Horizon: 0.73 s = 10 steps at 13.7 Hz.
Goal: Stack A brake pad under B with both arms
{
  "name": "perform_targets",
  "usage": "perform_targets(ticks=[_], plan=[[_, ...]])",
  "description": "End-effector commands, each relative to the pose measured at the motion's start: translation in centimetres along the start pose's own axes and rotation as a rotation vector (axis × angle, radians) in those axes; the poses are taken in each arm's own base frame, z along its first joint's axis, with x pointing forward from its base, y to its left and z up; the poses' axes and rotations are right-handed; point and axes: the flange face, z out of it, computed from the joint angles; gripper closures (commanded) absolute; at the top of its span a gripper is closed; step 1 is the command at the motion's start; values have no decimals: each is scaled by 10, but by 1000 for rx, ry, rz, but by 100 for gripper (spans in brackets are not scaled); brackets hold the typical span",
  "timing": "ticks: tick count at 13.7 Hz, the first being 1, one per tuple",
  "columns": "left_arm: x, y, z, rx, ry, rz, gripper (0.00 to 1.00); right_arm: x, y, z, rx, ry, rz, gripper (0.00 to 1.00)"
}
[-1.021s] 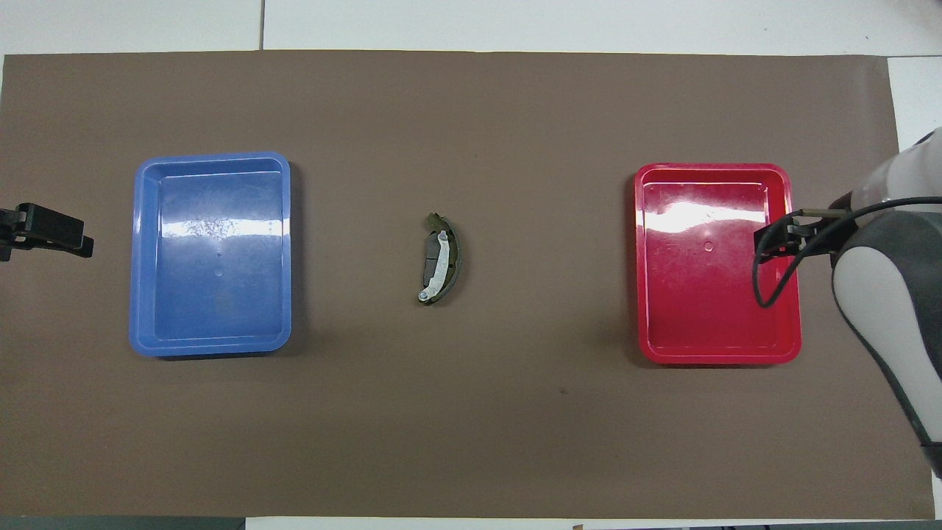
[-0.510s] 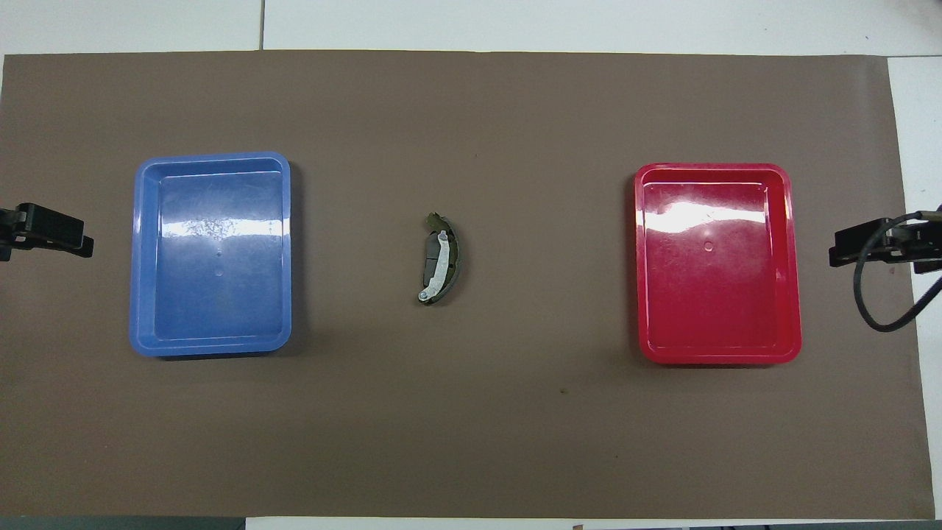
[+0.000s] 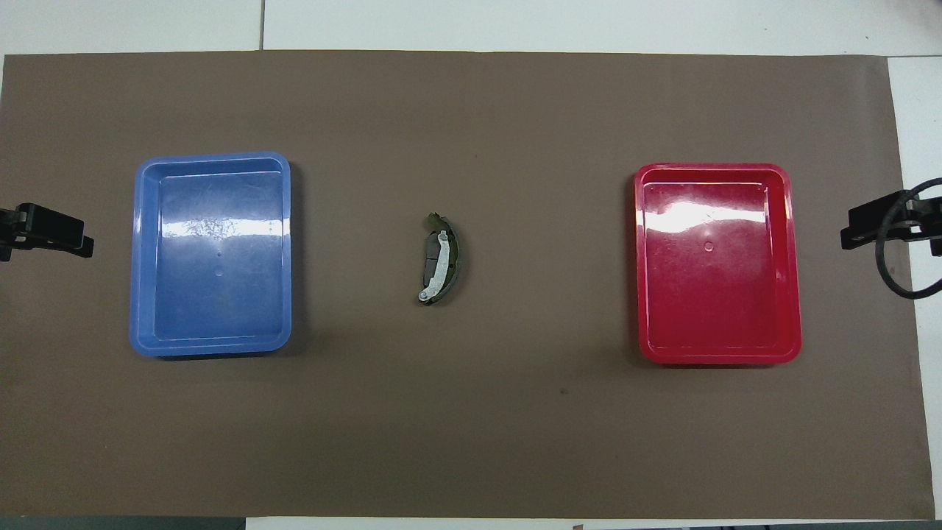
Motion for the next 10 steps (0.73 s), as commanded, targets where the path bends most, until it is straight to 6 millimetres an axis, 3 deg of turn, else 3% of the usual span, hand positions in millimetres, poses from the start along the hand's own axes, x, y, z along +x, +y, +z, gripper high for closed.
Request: perform_targets(ticks=[1, 4, 10], plan=[[-3, -3, 1, 13, -7, 2, 0, 2, 4, -5, 3, 41, -30, 0], [-3, -3, 1, 13, -8, 2, 0, 6, -13, -19, -28, 72, -73, 0], [-3, -3, 1, 13, -8, 2, 0, 9, -31, -14, -7, 82, -49, 0]])
